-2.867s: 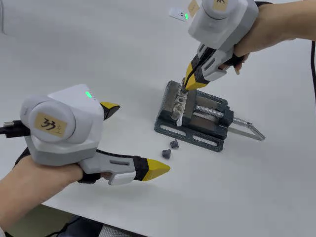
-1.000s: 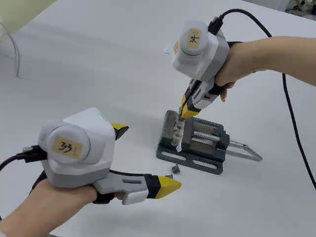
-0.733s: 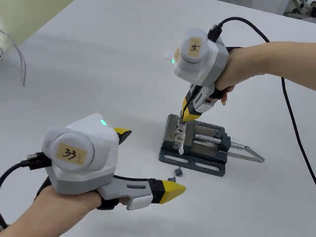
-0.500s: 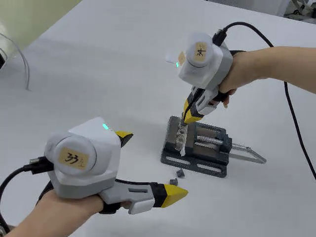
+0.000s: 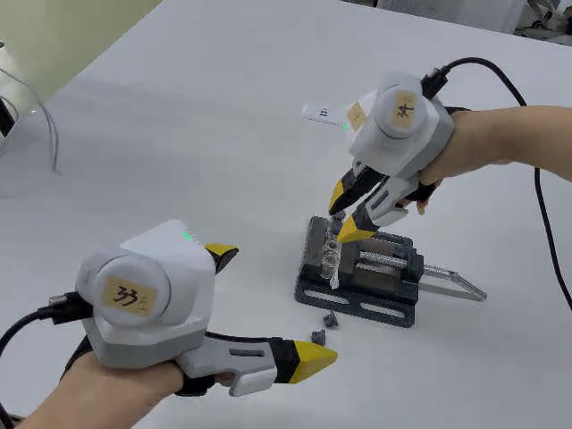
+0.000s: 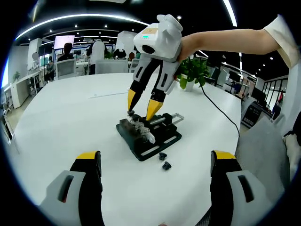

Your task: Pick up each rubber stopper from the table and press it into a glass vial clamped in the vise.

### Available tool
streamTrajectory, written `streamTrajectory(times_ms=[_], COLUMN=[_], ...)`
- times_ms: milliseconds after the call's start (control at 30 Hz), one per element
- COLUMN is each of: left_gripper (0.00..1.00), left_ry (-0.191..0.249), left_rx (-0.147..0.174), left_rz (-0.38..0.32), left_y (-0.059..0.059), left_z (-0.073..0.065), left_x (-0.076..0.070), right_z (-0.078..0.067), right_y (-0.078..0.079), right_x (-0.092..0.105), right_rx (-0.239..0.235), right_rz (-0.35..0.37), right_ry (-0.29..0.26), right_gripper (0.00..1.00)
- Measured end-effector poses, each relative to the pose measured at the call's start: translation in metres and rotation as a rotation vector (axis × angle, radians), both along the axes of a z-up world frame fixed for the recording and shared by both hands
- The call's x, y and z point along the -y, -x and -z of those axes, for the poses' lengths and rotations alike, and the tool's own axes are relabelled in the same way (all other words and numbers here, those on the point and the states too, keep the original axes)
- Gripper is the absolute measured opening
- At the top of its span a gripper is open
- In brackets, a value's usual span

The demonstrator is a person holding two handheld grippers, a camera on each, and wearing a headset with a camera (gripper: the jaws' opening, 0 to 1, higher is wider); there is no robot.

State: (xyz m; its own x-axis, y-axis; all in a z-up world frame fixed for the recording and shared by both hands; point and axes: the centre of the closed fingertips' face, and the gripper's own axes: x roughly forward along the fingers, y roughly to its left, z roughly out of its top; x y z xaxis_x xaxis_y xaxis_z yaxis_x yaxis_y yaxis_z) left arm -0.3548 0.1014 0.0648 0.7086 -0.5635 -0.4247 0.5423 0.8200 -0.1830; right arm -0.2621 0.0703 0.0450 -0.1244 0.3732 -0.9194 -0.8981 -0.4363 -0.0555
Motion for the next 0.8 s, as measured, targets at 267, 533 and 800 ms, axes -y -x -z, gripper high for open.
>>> streamTrajectory(times_ms=[267,533,800], left_gripper=[0.96,0.96,0.97], left_ry=[-0.011,-0.024,-0.033], left_rx=[0.010,0.012,0.013], left_rz=[0.007,0.025,0.038], left_y=[-0.002,0.001,0.004], left_z=[-0.003,-0.004,-0.003], left_x=[-0.002,-0.001,-0.002], right_z=[-0.001,0.000,0.007], right_y=[0.018,0.043,0.060], right_x=[0.014,0.024,0.033], right_rx=[-0.003,-0.030,-0.047], right_rz=[0.016,0.046,0.071], right_ry=[-0.053,-0.124,-0.166], right_gripper=[0.43,0.54,0.66])
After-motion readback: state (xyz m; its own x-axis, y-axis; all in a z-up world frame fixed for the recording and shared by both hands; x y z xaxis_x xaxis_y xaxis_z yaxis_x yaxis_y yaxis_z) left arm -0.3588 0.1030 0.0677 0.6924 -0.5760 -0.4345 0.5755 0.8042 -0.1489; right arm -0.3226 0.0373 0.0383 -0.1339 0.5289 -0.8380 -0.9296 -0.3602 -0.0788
